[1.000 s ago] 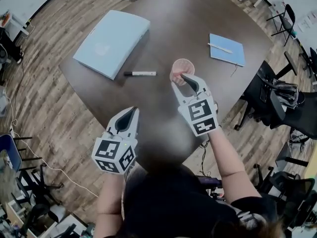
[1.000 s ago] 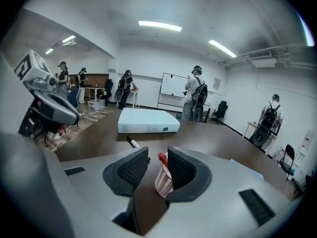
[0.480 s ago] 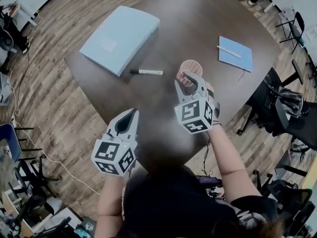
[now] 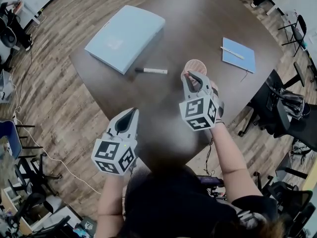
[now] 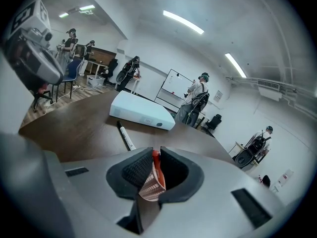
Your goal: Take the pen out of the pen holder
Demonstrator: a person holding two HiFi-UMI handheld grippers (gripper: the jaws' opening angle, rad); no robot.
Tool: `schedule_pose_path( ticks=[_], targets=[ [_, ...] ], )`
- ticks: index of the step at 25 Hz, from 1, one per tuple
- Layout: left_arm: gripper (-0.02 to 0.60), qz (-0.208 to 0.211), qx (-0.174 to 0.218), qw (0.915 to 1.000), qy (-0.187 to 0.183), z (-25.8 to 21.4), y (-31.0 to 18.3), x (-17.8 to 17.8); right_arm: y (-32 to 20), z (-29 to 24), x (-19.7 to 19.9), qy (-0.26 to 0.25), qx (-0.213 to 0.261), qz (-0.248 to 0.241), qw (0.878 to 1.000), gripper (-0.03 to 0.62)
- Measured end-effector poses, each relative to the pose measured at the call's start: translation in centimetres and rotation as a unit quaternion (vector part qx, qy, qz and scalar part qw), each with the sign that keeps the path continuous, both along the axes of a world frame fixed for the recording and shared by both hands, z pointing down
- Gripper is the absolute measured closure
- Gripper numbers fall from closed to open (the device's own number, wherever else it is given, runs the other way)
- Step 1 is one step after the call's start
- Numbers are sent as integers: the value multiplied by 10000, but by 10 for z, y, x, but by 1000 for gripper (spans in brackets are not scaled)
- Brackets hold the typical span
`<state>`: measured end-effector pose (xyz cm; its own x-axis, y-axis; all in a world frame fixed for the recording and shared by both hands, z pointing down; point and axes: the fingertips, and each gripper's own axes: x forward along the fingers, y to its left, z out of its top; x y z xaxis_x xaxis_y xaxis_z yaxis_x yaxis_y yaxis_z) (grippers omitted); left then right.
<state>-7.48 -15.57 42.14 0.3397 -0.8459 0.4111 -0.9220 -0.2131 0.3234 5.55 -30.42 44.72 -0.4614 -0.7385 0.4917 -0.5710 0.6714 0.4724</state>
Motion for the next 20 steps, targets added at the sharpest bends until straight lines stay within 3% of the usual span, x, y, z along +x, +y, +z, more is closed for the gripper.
schedule_pose_path(
  ticks=[20],
  targets=[
    [552, 262, 491, 9982, 219, -27, 20, -13, 62, -95, -12, -88, 1067, -147, 9941, 531]
  ],
)
